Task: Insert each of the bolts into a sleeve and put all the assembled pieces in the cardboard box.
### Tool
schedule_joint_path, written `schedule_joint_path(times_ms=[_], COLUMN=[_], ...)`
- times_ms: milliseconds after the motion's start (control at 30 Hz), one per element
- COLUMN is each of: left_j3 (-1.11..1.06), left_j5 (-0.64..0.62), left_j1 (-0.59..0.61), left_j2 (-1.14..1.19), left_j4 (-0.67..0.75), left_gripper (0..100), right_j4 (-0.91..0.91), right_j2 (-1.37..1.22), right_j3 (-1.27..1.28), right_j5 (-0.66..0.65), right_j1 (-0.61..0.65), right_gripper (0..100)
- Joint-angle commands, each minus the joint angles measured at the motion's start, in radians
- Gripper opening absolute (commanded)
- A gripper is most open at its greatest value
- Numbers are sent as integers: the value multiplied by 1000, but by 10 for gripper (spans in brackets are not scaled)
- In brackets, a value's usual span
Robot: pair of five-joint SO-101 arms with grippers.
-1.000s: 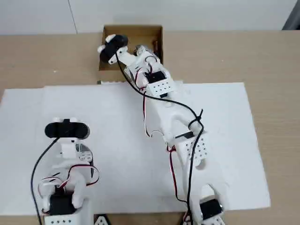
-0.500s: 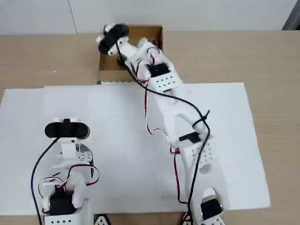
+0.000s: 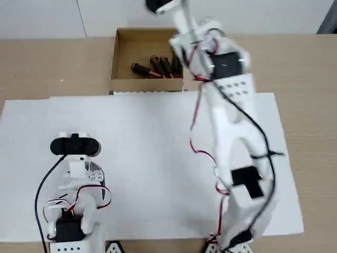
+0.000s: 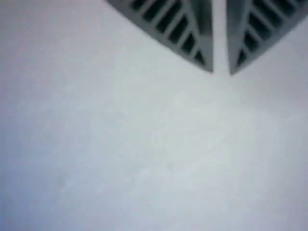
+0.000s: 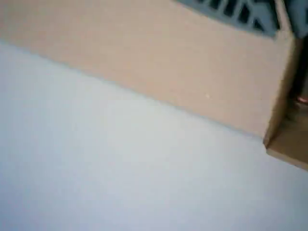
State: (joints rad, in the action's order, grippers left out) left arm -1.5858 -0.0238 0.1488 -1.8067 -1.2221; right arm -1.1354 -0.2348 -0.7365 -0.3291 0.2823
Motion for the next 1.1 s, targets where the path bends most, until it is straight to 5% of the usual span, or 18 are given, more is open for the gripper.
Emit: schedule_joint_path(times_ms=[0, 300, 667, 1067], left_j3=[2, 2, 2, 2], left_j5=[-2, -2, -2, -2], left_j1=[3, 3, 3, 3], left_j2=[-11, -11, -11, -11], left_j4=[2, 2, 2, 2], left_gripper=[6, 6, 6, 6], right_j4=[-114, -331, -539, -366], right_j2=[168, 367, 622, 1290], right_j3=[-58, -58, -38, 916], right_j5=[72, 210, 222, 245], right_j1=[-36, -136, -199, -203], right_gripper=[3, 3, 3, 3])
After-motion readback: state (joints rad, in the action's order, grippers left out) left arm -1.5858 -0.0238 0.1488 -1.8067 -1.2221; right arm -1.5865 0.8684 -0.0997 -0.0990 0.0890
